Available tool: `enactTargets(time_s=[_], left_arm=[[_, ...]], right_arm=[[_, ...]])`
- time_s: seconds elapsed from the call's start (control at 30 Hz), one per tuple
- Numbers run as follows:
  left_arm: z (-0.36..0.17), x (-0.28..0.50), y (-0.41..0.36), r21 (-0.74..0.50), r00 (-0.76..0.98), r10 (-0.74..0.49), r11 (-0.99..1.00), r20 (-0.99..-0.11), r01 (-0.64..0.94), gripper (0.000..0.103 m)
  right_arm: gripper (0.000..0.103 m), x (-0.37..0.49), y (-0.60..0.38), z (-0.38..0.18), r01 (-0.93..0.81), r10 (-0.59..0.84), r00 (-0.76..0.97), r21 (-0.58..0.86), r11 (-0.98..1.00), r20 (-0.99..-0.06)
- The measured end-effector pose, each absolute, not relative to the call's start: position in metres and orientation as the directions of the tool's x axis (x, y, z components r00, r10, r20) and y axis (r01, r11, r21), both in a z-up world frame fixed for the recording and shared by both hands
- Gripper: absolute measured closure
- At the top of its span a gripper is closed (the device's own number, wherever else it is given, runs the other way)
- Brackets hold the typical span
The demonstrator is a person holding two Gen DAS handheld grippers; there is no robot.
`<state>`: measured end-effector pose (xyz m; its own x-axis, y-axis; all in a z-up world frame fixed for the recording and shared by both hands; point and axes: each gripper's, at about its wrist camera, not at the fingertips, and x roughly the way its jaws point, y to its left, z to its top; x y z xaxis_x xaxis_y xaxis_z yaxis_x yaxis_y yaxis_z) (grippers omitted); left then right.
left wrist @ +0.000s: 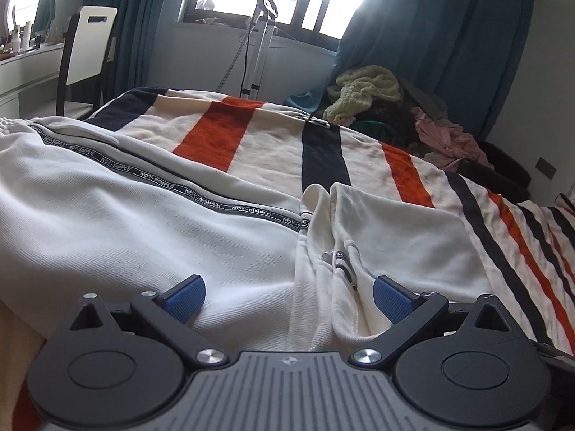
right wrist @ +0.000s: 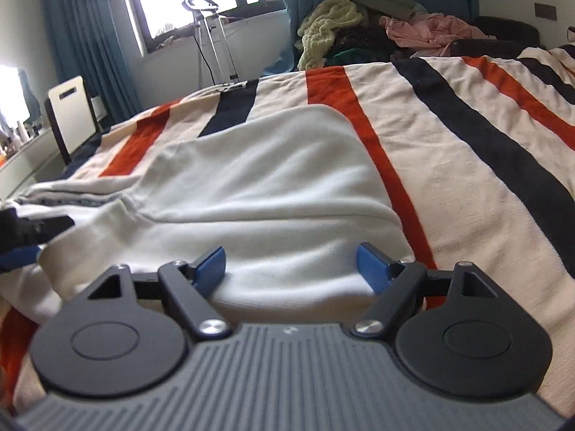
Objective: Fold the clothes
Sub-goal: 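Grasp the pants waistband with the left tool and lift it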
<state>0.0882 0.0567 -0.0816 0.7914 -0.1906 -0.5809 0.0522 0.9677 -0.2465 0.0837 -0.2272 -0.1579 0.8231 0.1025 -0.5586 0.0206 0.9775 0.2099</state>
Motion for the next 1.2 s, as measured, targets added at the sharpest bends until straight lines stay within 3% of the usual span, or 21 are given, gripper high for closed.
enactTargets(time_s=[0.17,0.3,0.4,0.6,0.63,0.7,0.8,0.87,0.97,1.13,1.2], left_arm=[[-0.083,0.089,0.061,-0.323,0.782,-0.257,0.943,-0.567,0.075,0.004],[-0.086,0.091,0.068,-0.451,0.760,-0.376,0.884,-0.530,0.122,0.005],[-0.095,0.098,0.065,-0.480,0.728,-0.412,0.867,-0.548,0.130,0.012],[-0.110,0.108,0.056,-0.499,0.678,-0.455,0.854,-0.578,0.147,0.015],[-0.111,0.109,0.054,-0.487,0.681,-0.447,0.860,-0.580,0.150,0.018],[-0.113,0.112,0.050,-0.449,0.681,-0.419,0.881,-0.600,0.147,0.045],[-0.116,0.112,0.050,-0.418,0.690,-0.385,0.899,-0.613,0.130,0.073],[-0.112,0.110,0.053,-0.435,0.698,-0.395,0.891,-0.597,0.132,0.078],[-0.100,0.095,0.057,-0.427,0.718,-0.388,0.894,-0.578,0.139,0.080],[-0.110,0.090,0.059,-0.402,0.688,-0.357,0.910,-0.632,0.102,0.079],[-0.109,0.090,0.060,-0.402,0.686,-0.357,0.910,-0.634,0.102,0.070]], right_arm=[[0.022,0.080,-0.229,-0.154,0.040,0.091,0.834,0.224,0.974,-0.544],[0.021,0.074,-0.244,-0.148,0.118,0.053,0.850,0.289,0.950,-0.523],[0.021,0.071,-0.259,-0.148,0.170,0.042,0.852,0.352,0.921,-0.521],[0.020,0.074,-0.270,-0.156,0.215,0.059,0.838,0.427,0.878,-0.543],[0.019,0.074,-0.270,-0.156,0.215,0.059,0.837,0.427,0.879,-0.544],[0.019,0.075,-0.268,-0.157,0.213,0.059,0.835,0.421,0.882,-0.547],[0.019,0.077,-0.263,-0.158,0.207,0.047,0.832,0.388,0.898,-0.553],[0.019,0.078,-0.259,-0.157,0.199,0.039,0.833,0.364,0.910,-0.552],[0.019,0.076,-0.254,-0.153,0.172,0.035,0.849,0.338,0.925,-0.528],[0.019,0.079,-0.244,-0.157,0.121,0.053,0.839,0.281,0.952,-0.541],[0.019,0.081,-0.238,-0.160,0.115,0.035,0.834,0.235,0.965,-0.550]])
